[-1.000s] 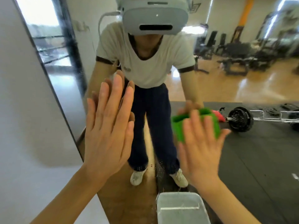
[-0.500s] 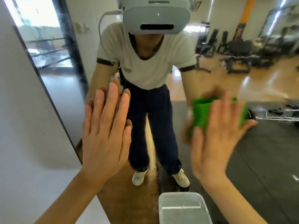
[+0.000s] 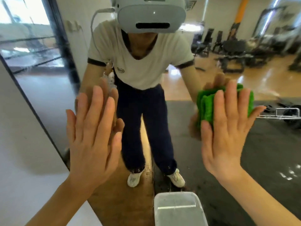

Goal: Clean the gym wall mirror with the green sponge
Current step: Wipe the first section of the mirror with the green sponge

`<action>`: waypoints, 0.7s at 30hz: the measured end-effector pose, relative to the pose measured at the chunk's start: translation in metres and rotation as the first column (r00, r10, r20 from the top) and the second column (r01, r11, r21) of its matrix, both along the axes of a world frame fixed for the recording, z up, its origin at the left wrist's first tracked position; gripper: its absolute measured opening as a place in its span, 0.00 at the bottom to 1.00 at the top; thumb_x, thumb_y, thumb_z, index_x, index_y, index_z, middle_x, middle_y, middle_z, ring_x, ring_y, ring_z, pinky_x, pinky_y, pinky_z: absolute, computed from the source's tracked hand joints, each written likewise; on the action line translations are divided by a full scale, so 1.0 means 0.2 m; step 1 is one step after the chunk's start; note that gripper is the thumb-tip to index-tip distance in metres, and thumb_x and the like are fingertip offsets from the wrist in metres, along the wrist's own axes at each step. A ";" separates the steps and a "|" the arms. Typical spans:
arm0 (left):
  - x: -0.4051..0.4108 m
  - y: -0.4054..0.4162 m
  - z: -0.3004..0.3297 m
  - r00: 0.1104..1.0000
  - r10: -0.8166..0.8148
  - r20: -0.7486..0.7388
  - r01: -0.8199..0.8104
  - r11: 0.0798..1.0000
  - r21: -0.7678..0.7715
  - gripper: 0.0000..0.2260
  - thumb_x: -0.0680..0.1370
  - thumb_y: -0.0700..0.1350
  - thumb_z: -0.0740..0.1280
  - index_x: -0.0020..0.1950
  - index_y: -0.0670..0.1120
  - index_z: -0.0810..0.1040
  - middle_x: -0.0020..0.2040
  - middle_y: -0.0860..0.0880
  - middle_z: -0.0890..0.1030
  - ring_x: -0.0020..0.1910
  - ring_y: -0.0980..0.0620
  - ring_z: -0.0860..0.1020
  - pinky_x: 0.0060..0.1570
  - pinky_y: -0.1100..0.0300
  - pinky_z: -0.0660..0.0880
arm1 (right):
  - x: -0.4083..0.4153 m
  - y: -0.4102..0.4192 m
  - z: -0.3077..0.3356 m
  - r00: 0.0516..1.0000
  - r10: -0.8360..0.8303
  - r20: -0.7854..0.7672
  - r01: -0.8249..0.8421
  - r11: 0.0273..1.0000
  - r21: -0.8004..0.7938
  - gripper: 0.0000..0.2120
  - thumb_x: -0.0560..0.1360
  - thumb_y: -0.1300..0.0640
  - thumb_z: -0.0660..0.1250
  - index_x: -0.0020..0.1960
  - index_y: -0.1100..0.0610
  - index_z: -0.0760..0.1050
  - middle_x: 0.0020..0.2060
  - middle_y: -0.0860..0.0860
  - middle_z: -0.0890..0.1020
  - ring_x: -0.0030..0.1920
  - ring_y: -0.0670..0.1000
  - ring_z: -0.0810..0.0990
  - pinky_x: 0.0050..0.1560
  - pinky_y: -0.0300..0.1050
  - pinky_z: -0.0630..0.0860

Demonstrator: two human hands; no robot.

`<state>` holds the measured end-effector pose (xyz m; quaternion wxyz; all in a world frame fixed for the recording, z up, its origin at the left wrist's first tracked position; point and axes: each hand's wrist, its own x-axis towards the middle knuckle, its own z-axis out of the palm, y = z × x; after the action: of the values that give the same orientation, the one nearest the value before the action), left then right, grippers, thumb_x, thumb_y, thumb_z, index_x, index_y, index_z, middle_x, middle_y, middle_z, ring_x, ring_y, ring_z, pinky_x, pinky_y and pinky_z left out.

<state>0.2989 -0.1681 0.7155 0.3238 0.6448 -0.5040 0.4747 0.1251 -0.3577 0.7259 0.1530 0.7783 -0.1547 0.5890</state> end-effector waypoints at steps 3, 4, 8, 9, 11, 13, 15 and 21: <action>-0.11 -0.07 -0.01 0.998 -0.049 0.037 0.047 0.997 0.064 0.27 0.86 0.46 0.50 0.84 0.48 0.45 0.83 0.54 0.42 0.82 0.51 0.43 0.80 0.50 0.41 | 0.02 -0.03 0.11 0.996 0.030 0.082 -0.030 1.000 -0.002 0.24 0.86 0.52 0.45 0.78 0.62 0.55 0.79 0.41 0.42 0.80 0.45 0.39 0.77 0.52 0.32; -0.15 -0.11 -0.01 0.997 -0.065 0.038 0.062 0.994 0.085 0.27 0.86 0.45 0.50 0.83 0.48 0.44 0.83 0.54 0.41 0.82 0.51 0.43 0.80 0.50 0.41 | 0.04 -0.02 0.12 0.996 0.045 0.073 -0.042 0.998 -0.048 0.24 0.86 0.52 0.46 0.79 0.61 0.54 0.80 0.41 0.42 0.80 0.46 0.40 0.77 0.52 0.32; -0.22 -0.24 0.01 0.998 -0.067 0.013 0.065 0.991 0.120 0.30 0.83 0.40 0.54 0.83 0.46 0.44 0.83 0.53 0.40 0.82 0.51 0.43 0.80 0.49 0.42 | -0.06 -0.13 -0.20 0.935 -0.071 -0.348 -0.075 0.918 -0.390 0.29 0.85 0.57 0.50 0.83 0.55 0.43 0.82 0.50 0.43 0.81 0.52 0.41 0.77 0.54 0.42; -0.22 -0.25 0.00 0.999 -0.042 0.011 0.041 0.993 0.114 0.30 0.83 0.40 0.55 0.83 0.45 0.46 0.83 0.53 0.40 0.82 0.50 0.43 0.80 0.49 0.42 | -0.12 -0.16 -0.33 0.886 -0.158 -0.436 -0.077 0.877 -0.475 0.29 0.84 0.58 0.48 0.83 0.56 0.43 0.82 0.52 0.42 0.81 0.53 0.41 0.76 0.53 0.46; -0.22 -0.26 -0.01 1.000 0.008 0.026 -0.010 0.995 0.101 0.29 0.84 0.42 0.55 0.82 0.45 0.47 0.83 0.52 0.41 0.82 0.50 0.44 0.80 0.50 0.42 | -0.22 -0.22 -0.46 0.801 -0.283 -0.528 -0.104 0.802 -0.588 0.29 0.83 0.59 0.47 0.83 0.58 0.43 0.82 0.53 0.42 0.81 0.53 0.41 0.77 0.53 0.45; -0.22 -0.26 -0.01 0.999 0.025 0.041 -0.030 0.994 0.109 0.29 0.85 0.45 0.54 0.83 0.46 0.46 0.83 0.52 0.41 0.82 0.49 0.43 0.80 0.50 0.42 | -0.25 -0.26 -0.37 0.803 -0.304 -0.512 -0.104 0.775 -0.623 0.32 0.81 0.58 0.53 0.83 0.58 0.45 0.82 0.52 0.47 0.81 0.53 0.43 0.78 0.53 0.40; -0.22 -0.26 0.00 0.999 0.023 0.037 -0.027 0.992 0.123 0.29 0.85 0.46 0.54 0.84 0.47 0.45 0.83 0.52 0.40 0.82 0.50 0.43 0.80 0.50 0.42 | -0.21 -0.26 -0.13 0.901 -0.163 -0.402 -0.071 0.859 -0.508 0.34 0.80 0.56 0.58 0.82 0.55 0.48 0.81 0.51 0.50 0.81 0.52 0.45 0.77 0.53 0.39; -0.23 -0.27 -0.01 0.998 0.052 0.030 -0.055 0.994 0.094 0.32 0.83 0.47 0.58 0.84 0.48 0.45 0.83 0.53 0.41 0.82 0.50 0.43 0.80 0.50 0.42 | -0.09 -0.20 0.04 0.994 0.003 -0.113 -0.033 0.964 -0.263 0.31 0.83 0.56 0.55 0.82 0.55 0.46 0.81 0.48 0.43 0.81 0.49 0.41 0.78 0.55 0.34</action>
<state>0.2539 -0.2216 0.7143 0.2731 0.6662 -0.5129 0.4674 0.1062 -0.3983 0.7337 0.2584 0.7841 -0.0588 0.5612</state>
